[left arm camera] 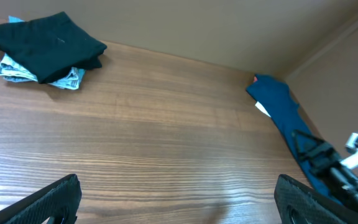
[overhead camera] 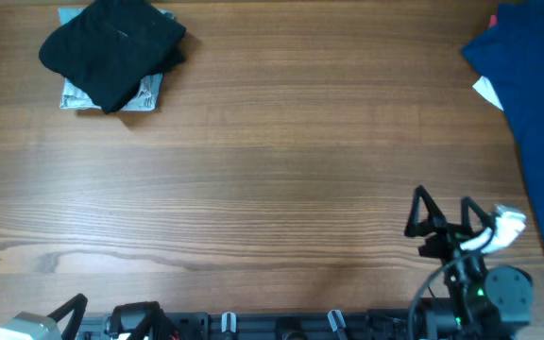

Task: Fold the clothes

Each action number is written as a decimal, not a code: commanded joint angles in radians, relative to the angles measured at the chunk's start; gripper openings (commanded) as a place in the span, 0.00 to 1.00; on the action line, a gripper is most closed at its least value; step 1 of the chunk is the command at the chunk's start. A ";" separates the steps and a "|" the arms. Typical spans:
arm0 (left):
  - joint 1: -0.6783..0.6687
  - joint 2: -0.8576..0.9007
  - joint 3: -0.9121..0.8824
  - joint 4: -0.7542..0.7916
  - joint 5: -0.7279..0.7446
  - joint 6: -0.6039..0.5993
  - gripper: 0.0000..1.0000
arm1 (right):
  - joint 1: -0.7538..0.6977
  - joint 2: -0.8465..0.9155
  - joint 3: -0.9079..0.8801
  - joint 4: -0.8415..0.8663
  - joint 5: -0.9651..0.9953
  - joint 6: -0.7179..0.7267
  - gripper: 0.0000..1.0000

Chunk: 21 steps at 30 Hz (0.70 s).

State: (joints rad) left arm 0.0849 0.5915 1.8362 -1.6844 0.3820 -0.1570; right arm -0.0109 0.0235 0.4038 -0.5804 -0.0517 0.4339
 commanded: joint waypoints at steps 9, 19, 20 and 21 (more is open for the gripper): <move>-0.006 0.004 0.000 0.000 0.014 0.019 1.00 | 0.005 -0.020 -0.336 0.445 -0.143 -0.248 1.00; -0.006 0.004 0.000 0.000 0.014 0.019 1.00 | 0.005 -0.020 -0.399 0.592 -0.106 -0.249 1.00; -0.006 0.004 0.000 0.001 0.014 0.019 1.00 | 0.005 -0.020 -0.399 0.592 -0.106 -0.250 1.00; -0.006 0.004 0.000 0.000 0.014 0.019 1.00 | 0.005 -0.020 -0.399 0.593 -0.106 -0.250 1.00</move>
State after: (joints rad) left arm 0.0849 0.5915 1.8362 -1.6840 0.3843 -0.1570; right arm -0.0093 0.0135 0.0071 0.0082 -0.1753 0.1993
